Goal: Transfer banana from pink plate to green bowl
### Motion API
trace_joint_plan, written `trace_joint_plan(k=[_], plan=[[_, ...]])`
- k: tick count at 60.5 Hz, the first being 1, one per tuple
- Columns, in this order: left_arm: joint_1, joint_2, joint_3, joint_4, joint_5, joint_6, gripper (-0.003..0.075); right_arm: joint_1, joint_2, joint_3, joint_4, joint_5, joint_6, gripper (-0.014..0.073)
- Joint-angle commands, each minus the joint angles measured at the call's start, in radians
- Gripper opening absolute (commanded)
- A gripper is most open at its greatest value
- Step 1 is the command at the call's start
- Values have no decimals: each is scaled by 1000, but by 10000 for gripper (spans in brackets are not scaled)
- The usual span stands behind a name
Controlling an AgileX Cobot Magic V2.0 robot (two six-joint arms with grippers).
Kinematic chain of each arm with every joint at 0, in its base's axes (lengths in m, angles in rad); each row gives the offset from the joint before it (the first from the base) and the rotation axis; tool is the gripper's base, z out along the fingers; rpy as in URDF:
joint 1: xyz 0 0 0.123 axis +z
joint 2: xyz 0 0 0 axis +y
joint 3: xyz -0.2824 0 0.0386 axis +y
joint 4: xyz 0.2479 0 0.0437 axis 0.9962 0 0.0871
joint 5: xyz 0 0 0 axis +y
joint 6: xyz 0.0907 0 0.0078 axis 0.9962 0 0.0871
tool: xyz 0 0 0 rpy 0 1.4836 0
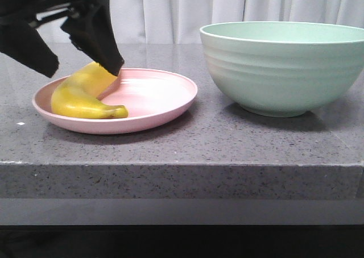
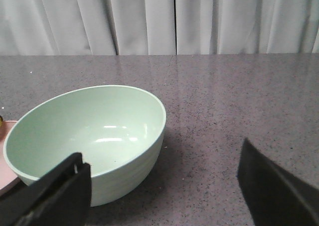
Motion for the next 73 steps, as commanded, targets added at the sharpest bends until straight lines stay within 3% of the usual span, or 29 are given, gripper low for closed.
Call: trace_joint_plan(k=[1, 37, 44, 64, 73], plan=[[-4, -5, -38, -13, -37, -11, 617, -4, 18, -37, -4, -72, -9, 612], [-4, 79, -38, -13, -64, -15, 601, -4, 18, -37, -4, -72, -9, 612], [-4, 79, -38, -7, -70, -15, 509, -4, 18, -37, -4, -72, -9, 612], [0, 79, -42, -5, -210, -15, 130, -4, 18, -37, -4, -74, -9, 612], [0, 72, -120, -5, -181, -15, -11, -4, 18, -37, -3, -86, -9, 612]])
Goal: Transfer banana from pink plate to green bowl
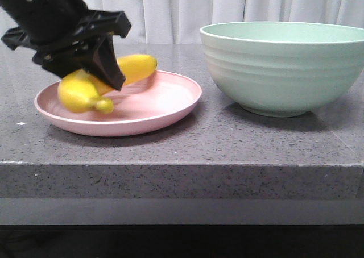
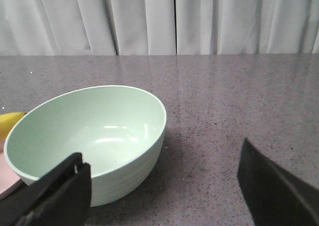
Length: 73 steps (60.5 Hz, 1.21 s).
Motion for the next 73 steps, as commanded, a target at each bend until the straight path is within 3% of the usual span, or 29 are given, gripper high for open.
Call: trace_joint_plan(k=[1, 12, 26, 44, 52, 73], plan=[[0, -48, -89, -9, -42, -8, -20, -4, 18, -37, -1, -86, -9, 612], [-48, -111, -203, -9, 13, 7, -20, -4, 30, -39, 181, -59, -9, 612], [-222, -172, -230, -9, 28, 34, -20, 14, 191, -99, 611, 8, -35, 612], [-384, -174, -230, -9, 45, 34, -20, 79, 398, -228, 1071, 146, -332, 610], [-395, -174, -230, -9, 45, 34, -20, 80, 489, -244, 1275, 201, -449, 611], [-395, -174, -230, -9, 45, 34, -20, 80, 702, -245, 1599, 346, -712, 611]])
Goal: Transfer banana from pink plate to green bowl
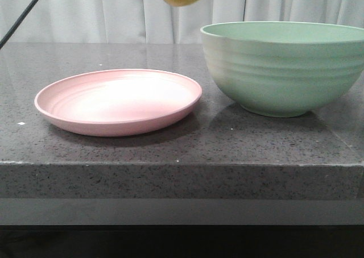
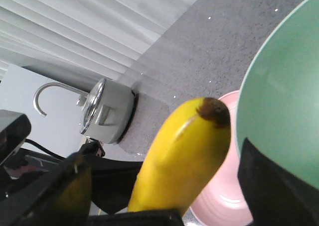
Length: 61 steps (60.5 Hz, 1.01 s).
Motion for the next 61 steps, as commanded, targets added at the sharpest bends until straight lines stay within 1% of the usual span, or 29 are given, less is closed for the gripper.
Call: trace_joint_plan(k=[1, 8, 11, 16, 20, 21, 26, 31, 33, 39, 42, 43, 46, 50, 53, 57, 61], plan=[[-7, -44, -34, -13, -66, -2, -20, 1, 39, -35, 134, 75, -88, 611], [-7, -44, -34, -13, -66, -2, -20, 1, 85, -46, 155, 134, -118, 607], [-7, -44, -34, -13, -66, -2, -20, 1, 96, -53, 155, 151, -118, 584], [-7, -44, -34, -13, -66, -2, -20, 1, 103, -53, 158, 152, -118, 474], [-7, -44, -34, -13, -65, -2, -20, 1, 105, -53, 158, 152, -118, 370], [-7, -44, -34, -13, -65, -2, -20, 1, 105, -53, 158, 151, -118, 330], [-7, -44, -34, -13, -65, -2, -20, 1, 105, -53, 158, 144, -118, 207], [-7, -44, -34, -9, -65, -1, -5, 1, 105, -53, 158, 131, -119, 137], [-7, -44, -34, -9, -65, -1, 22, 1, 105, -53, 158, 125, -119, 127], [-7, -44, -34, -9, -65, -1, 151, 1, 105, -53, 158, 115, -119, 128], [-7, -44, -34, -9, -63, -1, 248, 1, 105, -53, 158, 113, -119, 128], [-7, -44, -34, -9, -63, -1, 293, 1, 105, -53, 158, 113, -119, 128], [-7, -44, -34, -9, -63, -1, 382, 1, 105, -53, 158, 110, -120, 128], [-7, -44, -34, -9, -56, -1, 497, 1, 105, -54, 158, 105, -127, 128], [-7, -44, -34, -9, -53, -1, 557, 1, 105, -61, 158, 93, -142, 128], [-7, -44, -34, -9, -43, -1, 587, 1, 106, -84, 156, 74, -184, 128], [-7, -44, -34, -9, -39, -1, 589, -1, 113, -120, 149, 40, -225, 128]])
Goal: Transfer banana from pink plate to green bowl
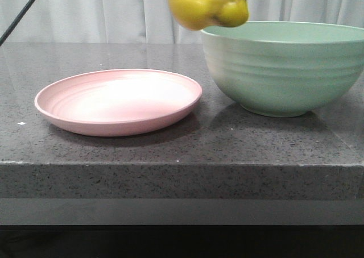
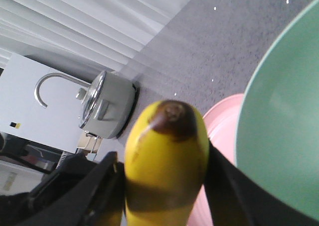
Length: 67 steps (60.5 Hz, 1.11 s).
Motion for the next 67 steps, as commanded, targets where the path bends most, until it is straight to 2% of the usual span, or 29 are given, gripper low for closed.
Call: trace_joint_plan(k=[1, 6, 11, 14, 26, 34, 46, 59, 62, 67], plan=[[-7, -38, -34, -11, -45, -1, 589, -4, -9, -86, 46, -6, -75, 128], [-7, -38, -34, -11, -45, -1, 589, -4, 9, -157, 11, -59, -110, 128], [-7, -38, -34, -11, -43, -1, 589, -4, 35, -249, -92, -100, -133, 128], [-7, -38, -34, -11, -43, -1, 588, -4, 51, -295, -166, -118, -143, 128], [-7, -38, -34, -9, -45, -1, 588, -4, 151, -459, -593, -150, -146, 128], [-7, -38, -34, -9, -45, -1, 588, -4, 219, -464, -718, -187, -146, 128], [-7, -38, -34, -9, -45, -1, 588, -4, 332, -464, -760, -184, -146, 129], [-7, -38, -34, -9, -45, -1, 588, -4, 360, -464, -760, -185, -146, 132], [-7, -38, -34, -9, -45, -1, 588, -4, 360, -464, -760, -185, -146, 146], [-7, -38, -34, -9, -45, -1, 588, -4, 360, -464, -760, -185, -146, 215]])
